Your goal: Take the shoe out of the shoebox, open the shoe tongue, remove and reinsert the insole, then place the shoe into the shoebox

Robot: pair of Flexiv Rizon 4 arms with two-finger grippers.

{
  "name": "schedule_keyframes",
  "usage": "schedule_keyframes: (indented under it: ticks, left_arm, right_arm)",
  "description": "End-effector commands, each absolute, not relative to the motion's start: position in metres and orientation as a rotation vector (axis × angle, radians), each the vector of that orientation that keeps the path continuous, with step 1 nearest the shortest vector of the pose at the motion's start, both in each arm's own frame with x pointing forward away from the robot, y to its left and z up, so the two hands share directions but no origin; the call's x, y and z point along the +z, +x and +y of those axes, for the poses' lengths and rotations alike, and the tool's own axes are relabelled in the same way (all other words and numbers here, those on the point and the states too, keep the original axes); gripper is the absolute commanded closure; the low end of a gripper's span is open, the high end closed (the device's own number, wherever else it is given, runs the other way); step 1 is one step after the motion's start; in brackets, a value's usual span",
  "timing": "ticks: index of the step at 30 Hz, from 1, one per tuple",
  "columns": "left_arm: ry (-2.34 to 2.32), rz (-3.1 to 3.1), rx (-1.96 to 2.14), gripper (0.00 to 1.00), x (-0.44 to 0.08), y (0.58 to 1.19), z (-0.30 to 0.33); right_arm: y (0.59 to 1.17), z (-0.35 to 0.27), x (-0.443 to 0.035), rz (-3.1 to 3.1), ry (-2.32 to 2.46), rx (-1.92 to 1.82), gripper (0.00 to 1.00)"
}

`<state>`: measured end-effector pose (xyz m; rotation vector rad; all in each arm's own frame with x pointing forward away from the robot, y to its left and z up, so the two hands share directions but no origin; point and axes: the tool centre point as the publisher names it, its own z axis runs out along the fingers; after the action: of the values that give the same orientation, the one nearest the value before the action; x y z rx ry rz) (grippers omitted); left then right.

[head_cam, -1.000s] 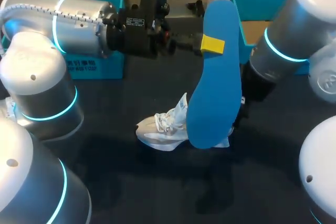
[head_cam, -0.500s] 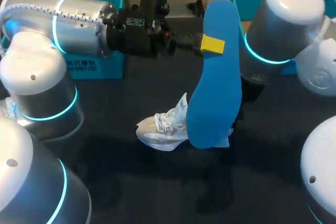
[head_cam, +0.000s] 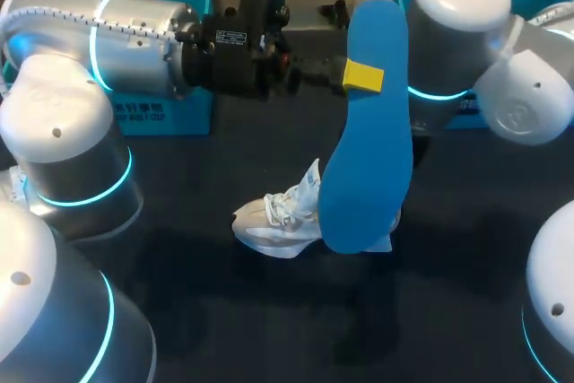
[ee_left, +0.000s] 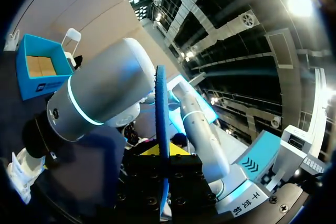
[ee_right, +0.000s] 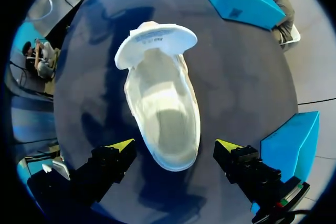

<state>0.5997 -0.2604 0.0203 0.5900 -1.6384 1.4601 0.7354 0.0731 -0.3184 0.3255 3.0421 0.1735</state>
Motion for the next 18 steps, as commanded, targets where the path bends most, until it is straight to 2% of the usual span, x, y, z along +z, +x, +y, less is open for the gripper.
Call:
schedule_keyframes:
  ticks: [1, 18]
  left_arm:
    - [0.59, -1.64, 1.458, 1.0, 0.0198, 0.6, -0.262]
    - [0.59, -1.64, 1.458, 1.0, 0.0198, 0.6, -0.262]
  right_arm:
    - [0.7389, 0.0769, -0.3216, 3.063, 0.307, 0.194, 0.0]
    - [0.7389, 0.0769, -0.3216, 3.063, 0.307, 0.194, 0.0]
